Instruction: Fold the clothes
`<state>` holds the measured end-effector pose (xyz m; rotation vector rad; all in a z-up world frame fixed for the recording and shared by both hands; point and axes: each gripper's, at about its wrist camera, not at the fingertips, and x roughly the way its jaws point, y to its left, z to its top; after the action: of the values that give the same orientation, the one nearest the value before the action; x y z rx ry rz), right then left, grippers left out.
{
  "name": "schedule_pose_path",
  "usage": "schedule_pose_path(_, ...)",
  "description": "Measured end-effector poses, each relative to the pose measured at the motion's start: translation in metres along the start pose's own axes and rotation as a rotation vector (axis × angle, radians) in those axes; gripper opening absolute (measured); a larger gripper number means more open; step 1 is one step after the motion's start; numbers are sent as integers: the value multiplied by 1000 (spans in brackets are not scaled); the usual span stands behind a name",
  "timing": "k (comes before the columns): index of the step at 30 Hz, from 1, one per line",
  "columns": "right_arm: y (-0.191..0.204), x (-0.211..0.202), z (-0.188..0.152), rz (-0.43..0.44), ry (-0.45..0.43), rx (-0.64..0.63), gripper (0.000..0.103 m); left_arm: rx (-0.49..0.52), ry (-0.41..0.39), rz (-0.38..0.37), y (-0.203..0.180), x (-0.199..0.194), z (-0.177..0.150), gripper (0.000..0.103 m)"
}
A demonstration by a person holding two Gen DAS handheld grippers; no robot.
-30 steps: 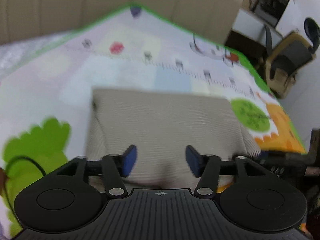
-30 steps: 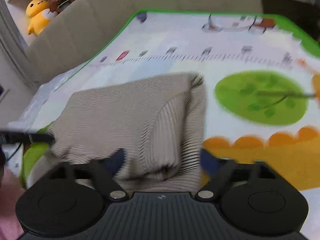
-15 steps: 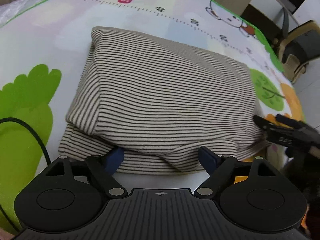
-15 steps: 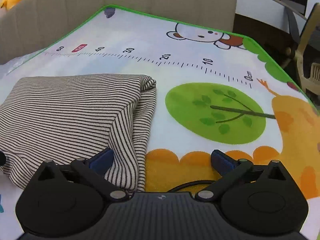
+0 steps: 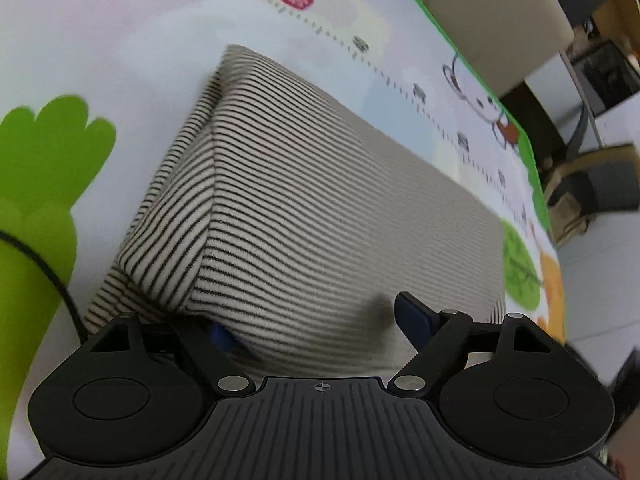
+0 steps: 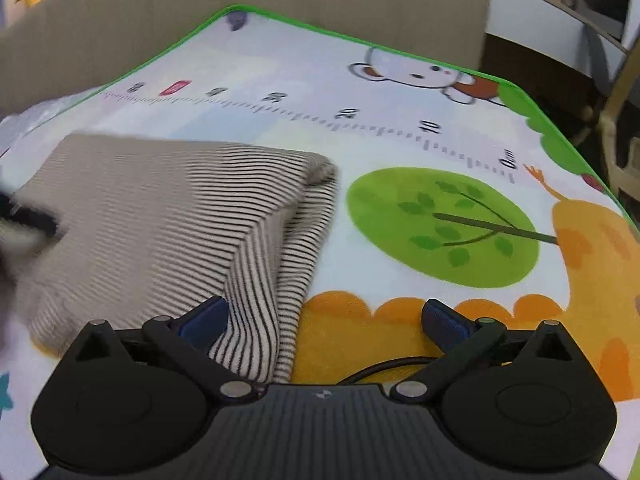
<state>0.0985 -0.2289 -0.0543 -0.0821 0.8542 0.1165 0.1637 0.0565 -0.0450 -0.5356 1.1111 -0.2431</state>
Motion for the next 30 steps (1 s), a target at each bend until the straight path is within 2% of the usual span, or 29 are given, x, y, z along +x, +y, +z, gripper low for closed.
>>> schedule_pose_path(5,29,-20,-4,84,-19,-162,103,40,-103,-4,4,7,28,84)
schedule_pose_path(8,43,-40,2,128,-82,-265,103,41,-141,-17,11,13,49,85)
schedule_pose_path(10,39,-53,14,167,-124,-243,103,75,-183,14,12,14,59,86)
schedule_pose_path(12,29,-61,30,195,-161,-161,103,115,-229,60,13,15,67,86)
schedule_pose_path(14,14,-55,43,182,-194,-36,103,100,-243,63,16,12,70,86)
schedule_pose_path(16,0,-38,56,133,-203,81,103,86,-256,62,19,8,71,86)
schedule_pose_path(18,-5,-11,67,58,-165,99,103,82,-260,44,16,-7,65,87)
schedule_pose_path(20,-6,17,73,-20,-114,39,103,83,-260,25,12,-21,58,91)
schedule_pose_path(22,3,46,73,-72,-11,-71,103,99,-224,-8,5,-31,44,94)
schedule_pose_path(24,15,65,66,-87,70,-162,103,106,-145,-71,-1,-32,30,95)
schedule_pose_path(27,25,60,59,-134,61,-184,103,130,-24,-151,-14,-20,11,95)
schedule_pose_path(30,34,51,54,-154,84,-204,103,175,47,-168,-26,-1,3,93)
